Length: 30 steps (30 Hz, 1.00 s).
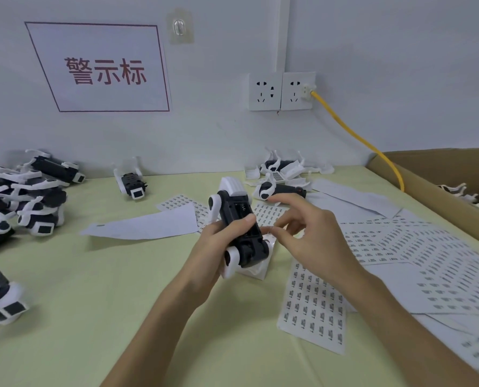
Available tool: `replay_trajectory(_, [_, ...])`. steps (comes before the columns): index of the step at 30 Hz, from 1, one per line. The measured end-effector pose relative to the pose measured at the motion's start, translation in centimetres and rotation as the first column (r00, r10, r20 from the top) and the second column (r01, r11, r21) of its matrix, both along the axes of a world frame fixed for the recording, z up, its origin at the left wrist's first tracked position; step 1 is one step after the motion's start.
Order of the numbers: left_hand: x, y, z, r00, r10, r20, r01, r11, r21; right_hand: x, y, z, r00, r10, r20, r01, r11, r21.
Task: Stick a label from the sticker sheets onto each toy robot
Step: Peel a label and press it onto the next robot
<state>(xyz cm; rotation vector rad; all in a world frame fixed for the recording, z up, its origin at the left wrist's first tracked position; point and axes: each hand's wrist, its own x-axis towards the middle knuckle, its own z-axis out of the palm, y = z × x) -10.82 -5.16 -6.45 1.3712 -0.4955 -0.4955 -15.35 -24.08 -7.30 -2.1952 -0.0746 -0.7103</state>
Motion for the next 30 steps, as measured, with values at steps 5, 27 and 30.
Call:
replay_trajectory(5, [0.1, -0.2, -0.2, 0.987, -0.004, -0.164, -0.025, 0.985, -0.171, 0.1, 0.6, -0.1, 0.982, -0.189, -0.008, 0.188, 0.969, 0.157])
replay_trajectory(27, [-0.6, -0.9, -0.9, 0.995, -0.081, -0.051, 0.075, 0.99, -0.115, -0.1, 1.8, -0.2, 0.987, -0.159, 0.006, 0.145, 0.917, 0.372])
replay_trajectory(30, [-0.5, -0.9, -0.8, 0.997, -0.058, -0.047, 0.052, 0.991, -0.123, -0.1, 1.9, -0.2, 0.982, -0.19, 0.003, 0.177, 0.92, 0.35])
